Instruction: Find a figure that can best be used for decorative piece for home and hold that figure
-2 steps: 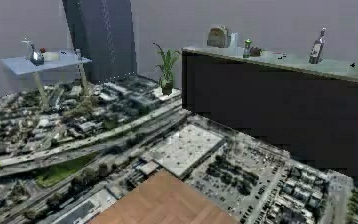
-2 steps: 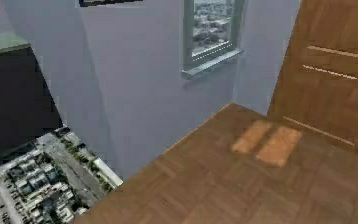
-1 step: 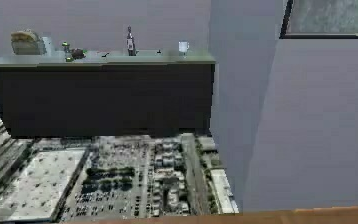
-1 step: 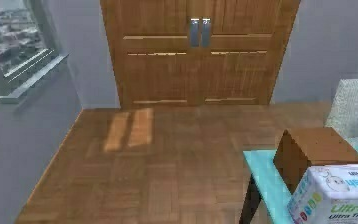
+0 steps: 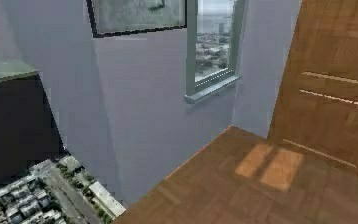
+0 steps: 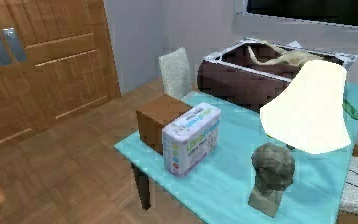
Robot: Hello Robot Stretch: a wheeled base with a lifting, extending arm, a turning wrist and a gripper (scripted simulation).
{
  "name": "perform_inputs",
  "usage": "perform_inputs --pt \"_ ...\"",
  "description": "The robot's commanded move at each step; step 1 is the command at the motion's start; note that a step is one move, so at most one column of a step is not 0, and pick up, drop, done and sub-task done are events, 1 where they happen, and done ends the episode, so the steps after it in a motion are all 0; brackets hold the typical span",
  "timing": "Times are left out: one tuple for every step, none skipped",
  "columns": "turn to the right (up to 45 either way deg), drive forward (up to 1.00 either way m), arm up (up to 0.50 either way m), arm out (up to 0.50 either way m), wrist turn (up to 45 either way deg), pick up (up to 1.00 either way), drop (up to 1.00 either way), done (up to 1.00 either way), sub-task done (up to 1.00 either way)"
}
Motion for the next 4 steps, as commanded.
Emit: perform_inputs --pt "30.0 0.0 0.0 0.0 0.0 0.0 0.0 0.0 0.0" --pt "0.0 0.0 0.5 0.0 0.0 0.0 0.0 0.0 0.0" --pt "0.0 0.0 0.22 0.0 0.0 0.0 0.0 0.0 0.0" --pt "0.0 0.0 0.0 0.3 0.0 0.0 0.0 0.0 0.0"
